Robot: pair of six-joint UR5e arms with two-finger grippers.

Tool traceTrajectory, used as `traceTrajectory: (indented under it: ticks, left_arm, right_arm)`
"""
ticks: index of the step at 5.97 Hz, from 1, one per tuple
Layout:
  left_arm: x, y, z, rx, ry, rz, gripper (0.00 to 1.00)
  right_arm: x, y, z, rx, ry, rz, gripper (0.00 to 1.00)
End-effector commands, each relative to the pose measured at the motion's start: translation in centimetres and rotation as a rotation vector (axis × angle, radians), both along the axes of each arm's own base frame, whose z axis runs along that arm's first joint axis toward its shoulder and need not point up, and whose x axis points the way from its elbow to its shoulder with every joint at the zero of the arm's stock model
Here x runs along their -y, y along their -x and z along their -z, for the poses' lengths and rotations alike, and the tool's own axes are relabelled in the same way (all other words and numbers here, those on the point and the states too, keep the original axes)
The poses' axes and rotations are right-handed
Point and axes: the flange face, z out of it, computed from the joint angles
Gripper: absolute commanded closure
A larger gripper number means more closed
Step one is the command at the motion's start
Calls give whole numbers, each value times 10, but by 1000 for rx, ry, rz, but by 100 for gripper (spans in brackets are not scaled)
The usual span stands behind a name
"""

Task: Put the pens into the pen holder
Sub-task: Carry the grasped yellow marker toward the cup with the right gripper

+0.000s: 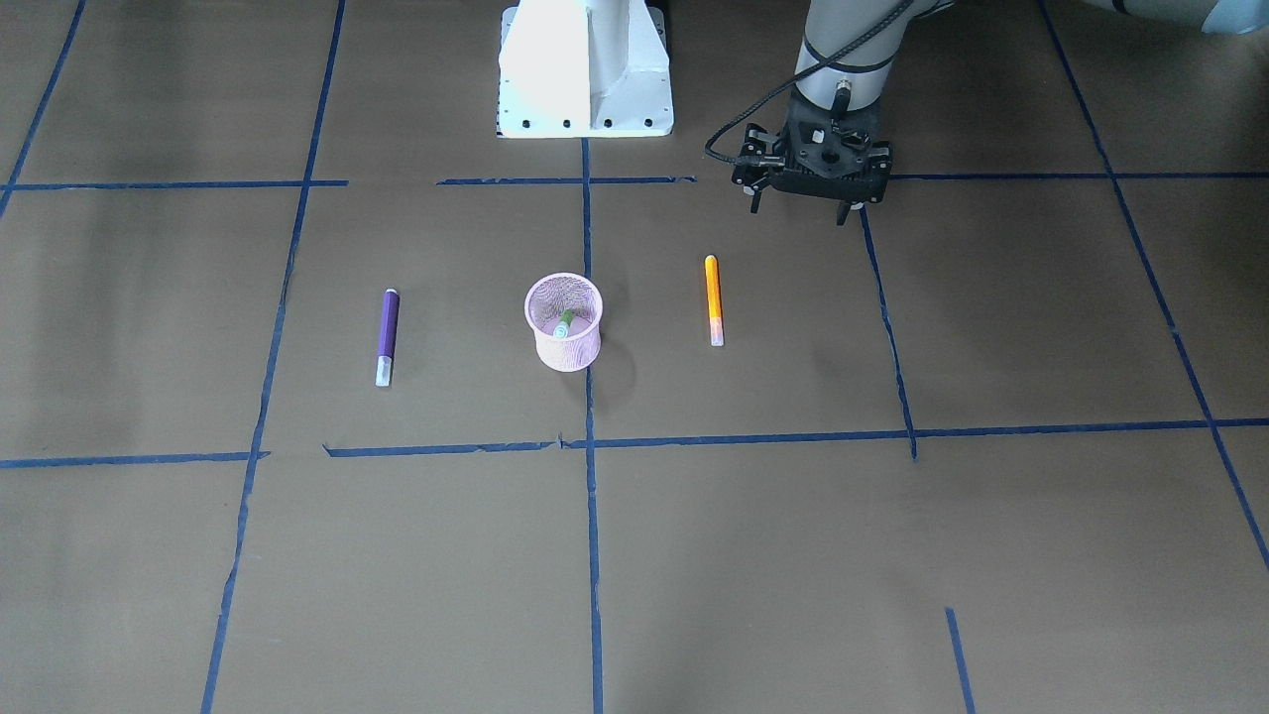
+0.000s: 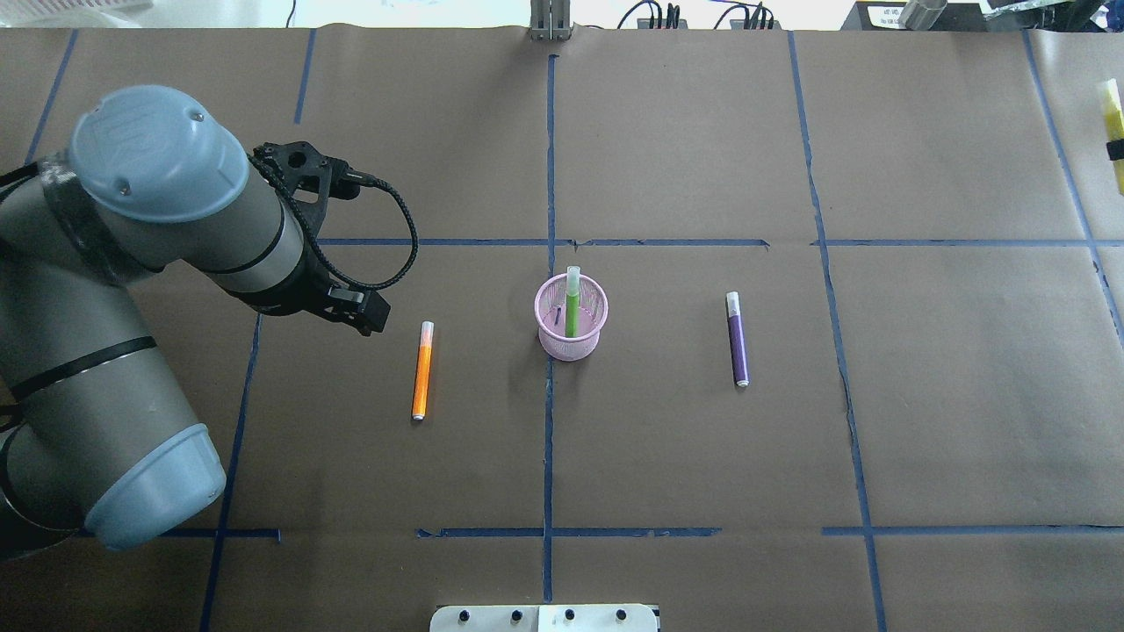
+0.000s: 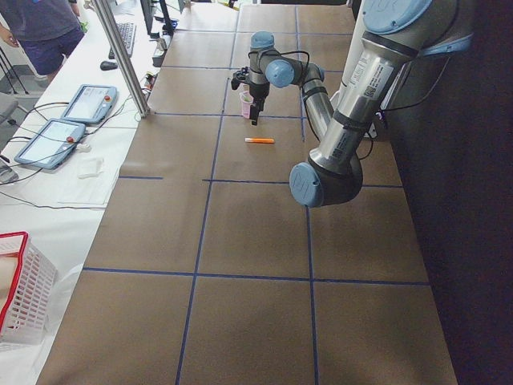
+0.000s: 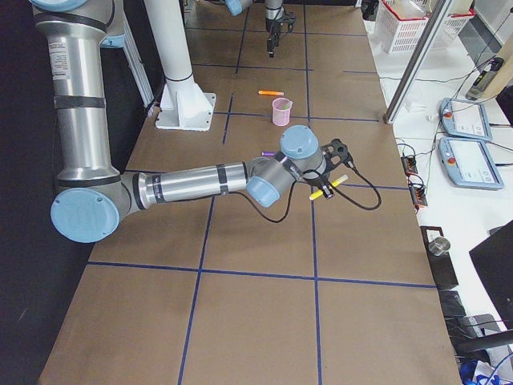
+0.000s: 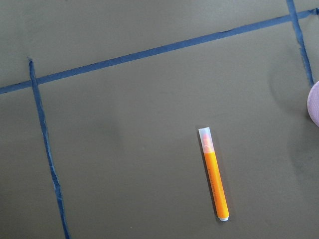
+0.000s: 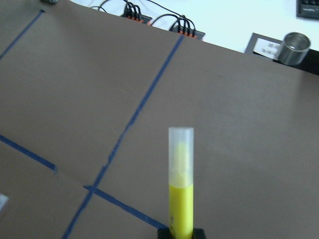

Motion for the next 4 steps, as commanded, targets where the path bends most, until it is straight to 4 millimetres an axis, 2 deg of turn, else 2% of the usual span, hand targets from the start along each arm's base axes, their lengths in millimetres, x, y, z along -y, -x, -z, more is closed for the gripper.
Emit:
traceTrajectory:
  ticks: [1,2,3,4]
  left_arm:
    - [14,22,-15,-16,49,-18,0]
    - [24,44,-38,-5,24,-83,0]
    - [27,49,-44,1,23,-89,0]
    - [28,49,-45,2,24,-89,0]
  right_arm:
    - [4,93,103,125,45,-112,100]
    - [-1,152,142,166,47,-169,100]
    - [-23,203,173,219,54,-231,100]
    - [-47,256,188,247,52,-291,100]
